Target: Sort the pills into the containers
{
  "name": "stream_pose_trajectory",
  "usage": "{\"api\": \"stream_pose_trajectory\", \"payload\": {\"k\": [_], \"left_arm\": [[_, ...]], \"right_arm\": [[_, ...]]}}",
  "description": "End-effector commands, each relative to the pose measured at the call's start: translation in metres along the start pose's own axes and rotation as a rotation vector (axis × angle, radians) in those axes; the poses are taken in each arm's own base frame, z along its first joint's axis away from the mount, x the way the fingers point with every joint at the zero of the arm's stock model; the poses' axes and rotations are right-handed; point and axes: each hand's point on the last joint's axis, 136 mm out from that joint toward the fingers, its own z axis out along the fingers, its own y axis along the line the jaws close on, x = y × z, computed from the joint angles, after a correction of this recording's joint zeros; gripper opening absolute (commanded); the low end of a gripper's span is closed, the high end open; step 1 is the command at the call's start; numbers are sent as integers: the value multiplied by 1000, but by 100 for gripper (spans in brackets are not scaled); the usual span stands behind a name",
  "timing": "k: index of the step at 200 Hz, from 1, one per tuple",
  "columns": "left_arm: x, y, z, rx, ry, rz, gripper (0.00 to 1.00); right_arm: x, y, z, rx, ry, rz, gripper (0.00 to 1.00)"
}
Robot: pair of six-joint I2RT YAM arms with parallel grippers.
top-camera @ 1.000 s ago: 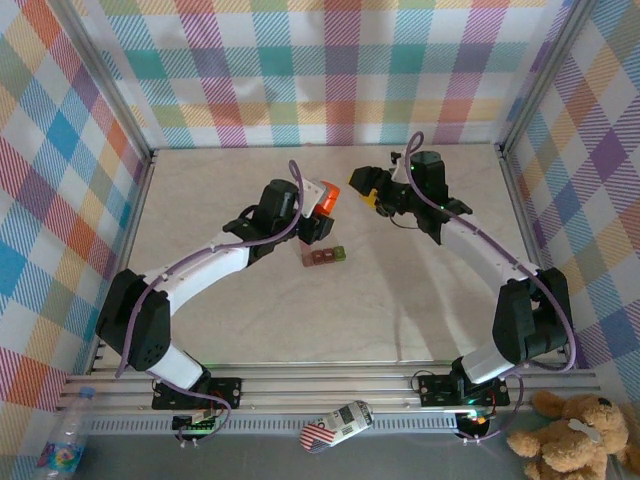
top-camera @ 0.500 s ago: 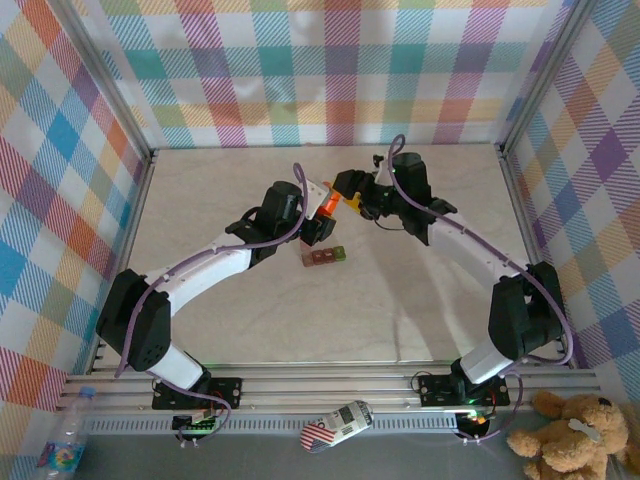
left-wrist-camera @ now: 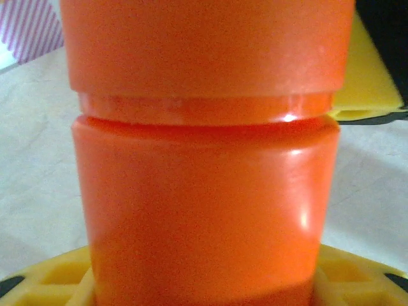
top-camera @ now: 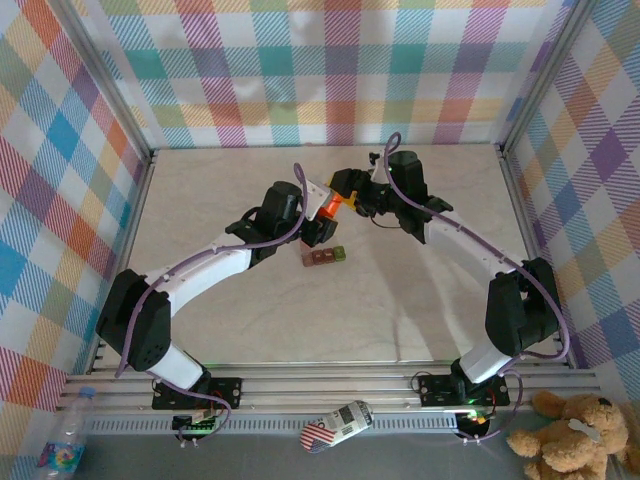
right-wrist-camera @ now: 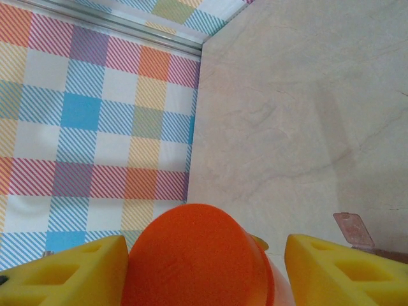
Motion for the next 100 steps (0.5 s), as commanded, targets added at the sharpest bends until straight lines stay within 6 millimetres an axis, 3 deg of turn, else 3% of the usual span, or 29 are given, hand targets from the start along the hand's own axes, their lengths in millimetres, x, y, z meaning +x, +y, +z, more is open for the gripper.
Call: {"api": "stream_pose_trajectory", "payload": {"k": [1,59,100], "left_arm": [[-33,-19,-16,108,-95,-7,0],[-41,-15,-24,136,-110,-50,0],[-44,-10,-30,158,-126,-84,0]], "right_arm": [[8,9,3,-30,30,-31,62],[11,4,-1,-42,55,-53,39],[11,-7,-10,-43,52,-83,37]]}}
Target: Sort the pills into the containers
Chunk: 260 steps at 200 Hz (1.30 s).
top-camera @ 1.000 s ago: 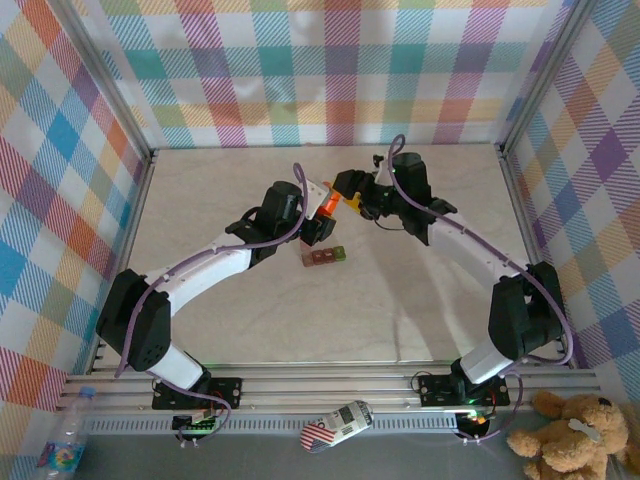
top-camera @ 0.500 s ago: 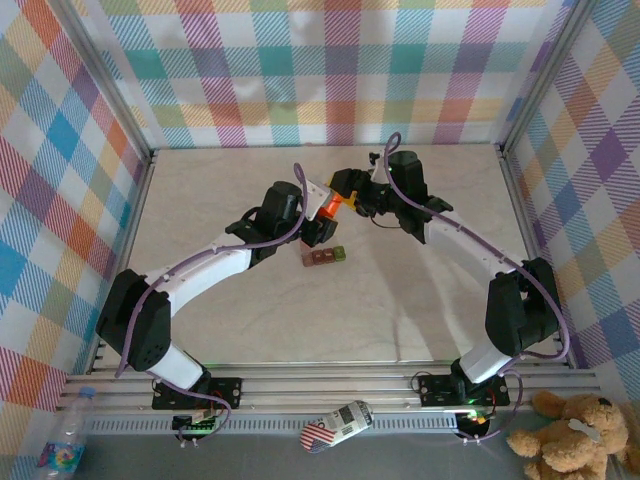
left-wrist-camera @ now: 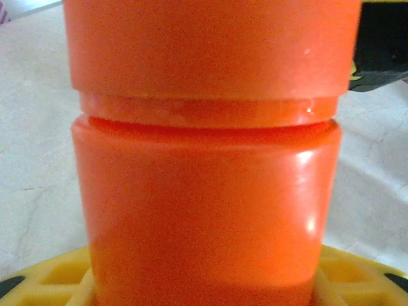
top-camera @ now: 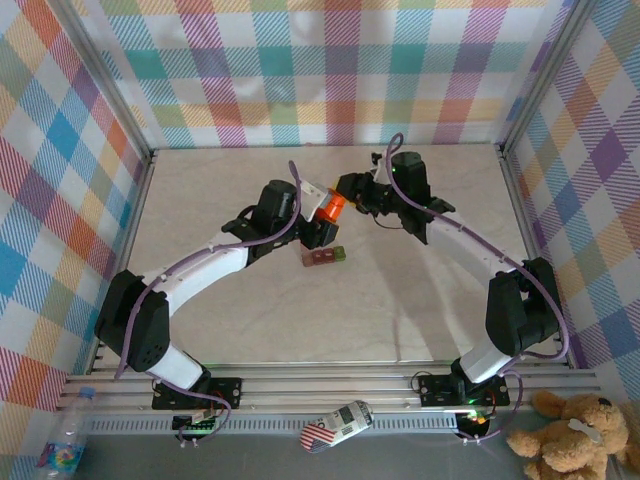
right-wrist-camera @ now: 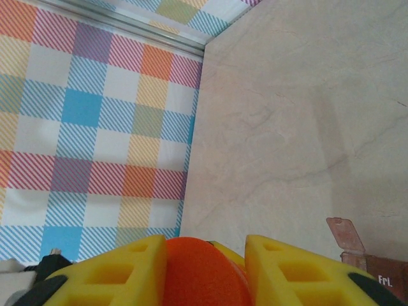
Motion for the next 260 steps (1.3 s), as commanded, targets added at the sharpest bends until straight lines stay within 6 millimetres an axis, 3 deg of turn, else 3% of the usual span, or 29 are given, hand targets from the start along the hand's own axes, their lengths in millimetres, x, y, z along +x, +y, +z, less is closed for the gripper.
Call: {"api": "stream_pose_trajectory", "payload": {"k": [1,44,70,129,199,260], "left_arm": [[-47,-7,-25,40,-144,8,0],[-40,-7,-21,48,-114,20,0],[-35,-8,-17,58,-94,23,0],[-31,-8,-13,72,-79,23,0],[-36,-9,-10,80,-86,15,0],[-36,-10,-11,86,-87,14,0]], "right_arm": [[13,-1,-6,-27,48,-45,37],[5,0,-18,-23,19,-38,57],[0,8,-29,-18,-3,-58,63],[2,29,-45,-30,-13,-107,65],[19,37,-26,-43,48,-122,68],[21,34,-13,-39,66,-118,66]]}}
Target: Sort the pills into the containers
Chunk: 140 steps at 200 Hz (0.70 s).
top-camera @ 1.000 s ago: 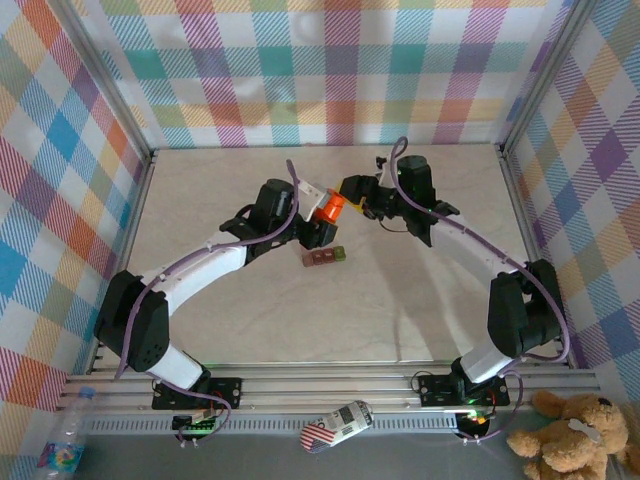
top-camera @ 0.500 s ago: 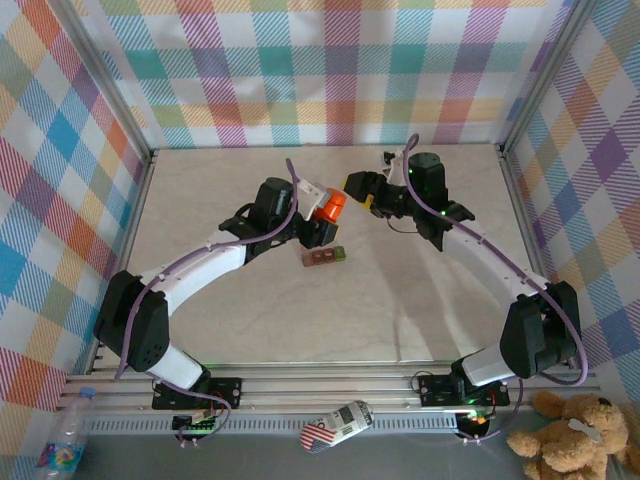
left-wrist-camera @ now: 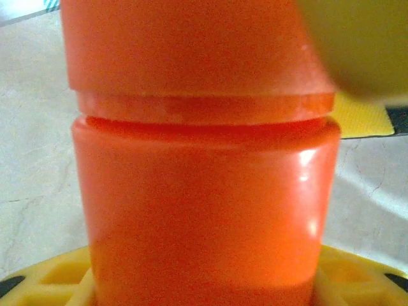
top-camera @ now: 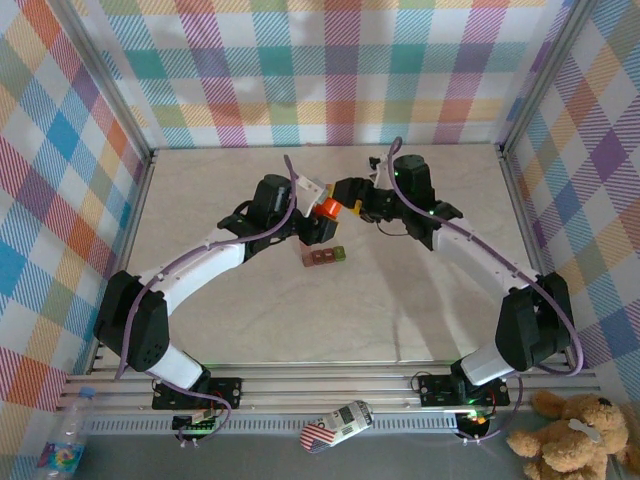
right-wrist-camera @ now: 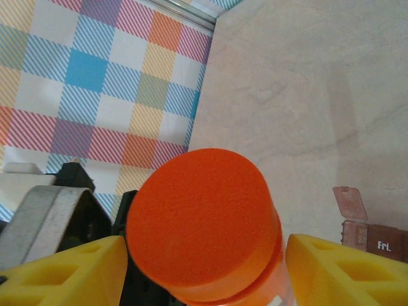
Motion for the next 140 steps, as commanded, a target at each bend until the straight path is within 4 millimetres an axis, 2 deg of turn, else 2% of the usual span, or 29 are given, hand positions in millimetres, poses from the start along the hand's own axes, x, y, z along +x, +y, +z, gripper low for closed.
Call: {"api": "stream_pose_trajectory", "payload": {"k": [1,58,68,104,117,140], "left_arm": [[-26,-5,-4,25,-70,22,0],[-24,-8,-4,46,-66,21,0],[-24,-9,-4,48,-66,22,0],[-23,-9,-7,45,-67,28,0],[-23,-11,-9,51,-70,34,0],[-24,-18,-13,84,-67,42,0]], "right_arm": [[-6,15,3,-33,1,-40,66],[-11,10,12,-26,-9,-39,64],[-12,10,14,-32,-11,-42,60],[-11,4,16,-32,-15,-61,37],[-12,2,14,-34,-25,-83,33],[-14,1,5,-67,-53,-170,31]]}}
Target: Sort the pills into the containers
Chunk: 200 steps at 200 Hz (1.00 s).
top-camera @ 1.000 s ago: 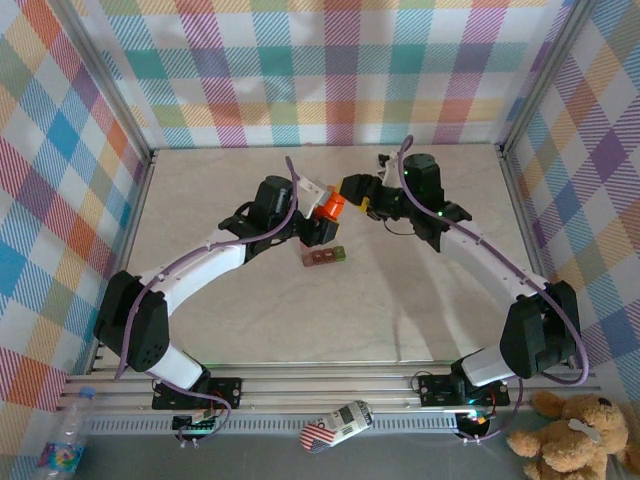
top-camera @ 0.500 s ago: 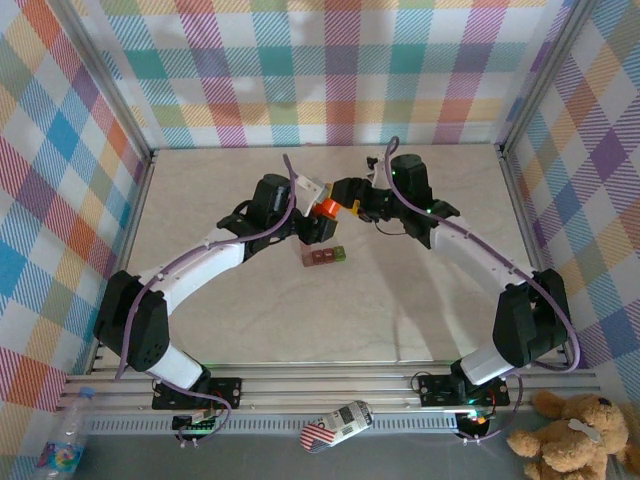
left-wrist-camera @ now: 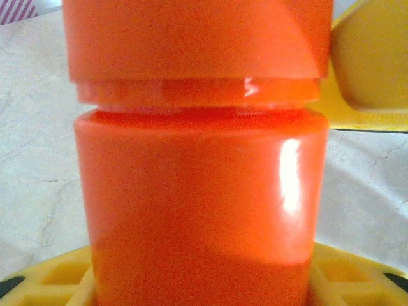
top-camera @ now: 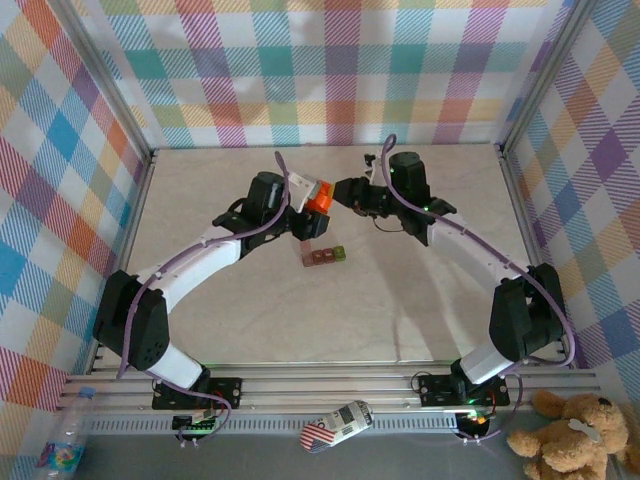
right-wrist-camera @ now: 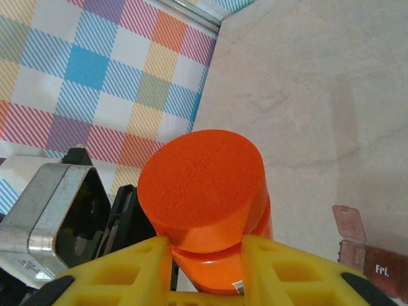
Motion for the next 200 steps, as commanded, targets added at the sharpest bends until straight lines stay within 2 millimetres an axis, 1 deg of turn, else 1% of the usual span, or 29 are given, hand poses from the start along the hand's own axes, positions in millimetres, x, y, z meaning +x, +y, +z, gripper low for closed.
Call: {"api": "stream_pose_trajectory", "payload": {"k": [1,14,24,43,62,83,113,160,200], "left_arm": [[-25,-41,-12,156,-76,92,0],[-24,-44,-11,172,-61,90,0],[-24,-44,-11,172,-55,89,0],[-23,-42,-10,164,-51,90,0],[-22,-41,-8,162,-47,93,0],[-23,-43,-6,173,-49,92,0],[-24,-44,-3,187,-47,82,0],[-26,-46,-2,197,-51,74,0],[-26,-48,-2,202,-47,76,0]], "right_arm": [[-7,3,-5,-47,-47,-115,31],[-9,-2,-11,-52,-52,-133,32],[-11,-4,-15,-64,-55,-114,35],[-13,-4,-24,-51,-66,-84,47],[-11,0,-32,-39,-72,-63,62],[-9,7,-38,-52,-78,-46,68],[-12,14,-39,-74,-85,-35,73],[-7,10,-25,-75,-57,-14,73],[-3,13,-17,-86,-47,-21,72]]}}
